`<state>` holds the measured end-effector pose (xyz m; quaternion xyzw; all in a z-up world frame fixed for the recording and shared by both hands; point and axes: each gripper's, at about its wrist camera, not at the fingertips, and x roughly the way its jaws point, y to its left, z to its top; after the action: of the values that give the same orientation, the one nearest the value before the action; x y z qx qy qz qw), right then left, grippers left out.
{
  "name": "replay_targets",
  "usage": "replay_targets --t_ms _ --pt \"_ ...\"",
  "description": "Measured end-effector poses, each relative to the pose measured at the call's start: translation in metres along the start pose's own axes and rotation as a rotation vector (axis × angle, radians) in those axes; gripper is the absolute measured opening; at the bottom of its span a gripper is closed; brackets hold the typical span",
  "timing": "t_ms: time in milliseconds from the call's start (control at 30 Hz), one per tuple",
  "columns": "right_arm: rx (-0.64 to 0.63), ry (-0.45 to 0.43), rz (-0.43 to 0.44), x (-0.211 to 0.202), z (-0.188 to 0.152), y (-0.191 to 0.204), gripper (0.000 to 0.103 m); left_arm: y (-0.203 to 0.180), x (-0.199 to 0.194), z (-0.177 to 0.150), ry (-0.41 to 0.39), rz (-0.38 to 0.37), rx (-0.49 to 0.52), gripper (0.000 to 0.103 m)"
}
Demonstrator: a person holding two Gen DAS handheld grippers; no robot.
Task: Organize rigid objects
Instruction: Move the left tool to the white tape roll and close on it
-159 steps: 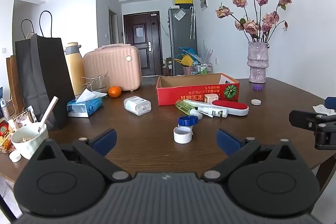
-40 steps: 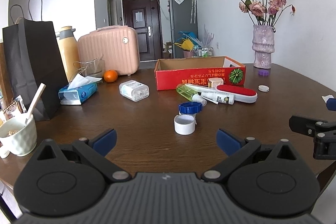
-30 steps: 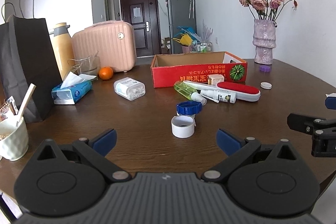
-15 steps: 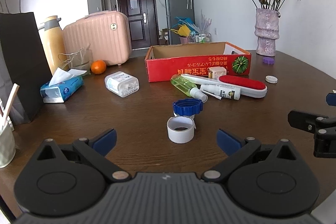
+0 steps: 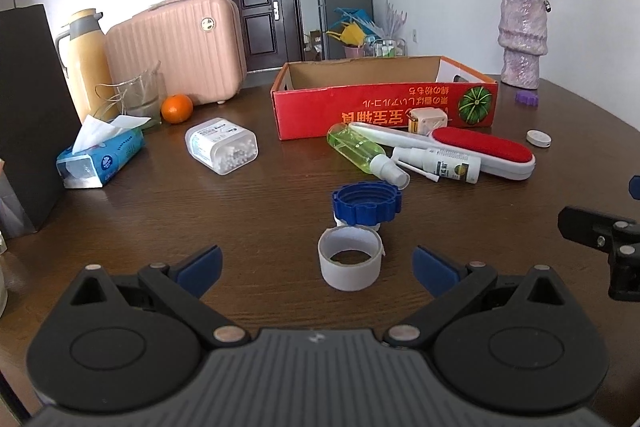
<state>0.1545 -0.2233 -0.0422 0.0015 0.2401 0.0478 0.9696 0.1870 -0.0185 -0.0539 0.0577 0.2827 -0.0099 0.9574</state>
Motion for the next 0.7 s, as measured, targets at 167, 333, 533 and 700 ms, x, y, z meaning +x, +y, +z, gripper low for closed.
replay_targets --t_ms 167,333,533,700 --pt "-0.005 0.007 0.001 0.013 0.005 -0.002 0.103 -0.001 0.013 0.006 0.018 0.000 0.009 0.103" --pt "-0.002 0.009 0.016 0.025 0.010 -0.002 0.103 -0.002 0.025 0.010 0.037 -0.008 0.013 0.103" --pt "0.010 0.025 0.045 0.040 0.010 -0.001 0.103 -0.002 0.039 0.009 0.064 -0.008 0.005 0.103" --pt "0.017 0.028 0.071 0.044 0.010 0.000 0.103 -0.003 0.045 0.011 0.074 -0.027 0.001 0.094"
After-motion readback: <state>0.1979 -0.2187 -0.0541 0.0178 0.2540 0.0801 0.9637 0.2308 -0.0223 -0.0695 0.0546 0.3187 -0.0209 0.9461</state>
